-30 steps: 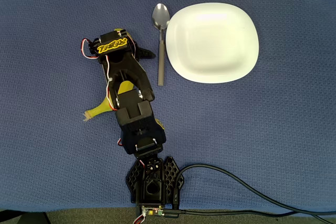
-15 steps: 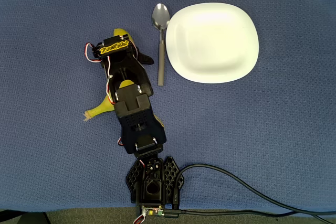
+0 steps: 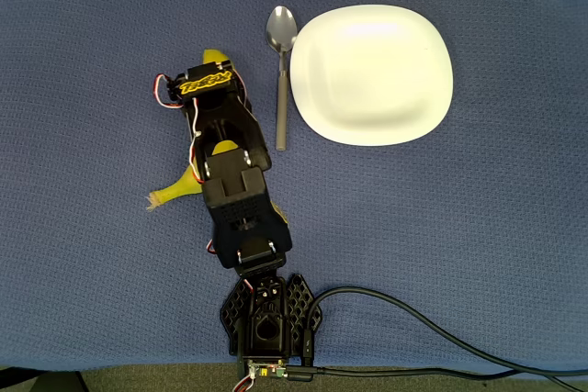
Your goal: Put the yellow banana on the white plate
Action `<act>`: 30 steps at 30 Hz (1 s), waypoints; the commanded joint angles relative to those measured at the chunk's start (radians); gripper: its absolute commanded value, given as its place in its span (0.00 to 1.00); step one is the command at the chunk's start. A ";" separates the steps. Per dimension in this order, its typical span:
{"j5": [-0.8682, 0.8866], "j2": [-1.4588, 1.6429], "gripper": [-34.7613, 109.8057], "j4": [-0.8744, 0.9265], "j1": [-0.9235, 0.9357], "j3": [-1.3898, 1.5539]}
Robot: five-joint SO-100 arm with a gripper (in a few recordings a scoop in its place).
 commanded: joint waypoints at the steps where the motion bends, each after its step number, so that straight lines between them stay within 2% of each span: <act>1: -0.028 0.087 0.29 0.015 0.015 0.014; 7: -0.051 0.140 0.30 -0.009 0.005 0.031; 14: -0.072 0.163 0.37 -0.051 -0.020 0.066; 30: -0.100 0.235 0.27 -0.043 -0.018 0.080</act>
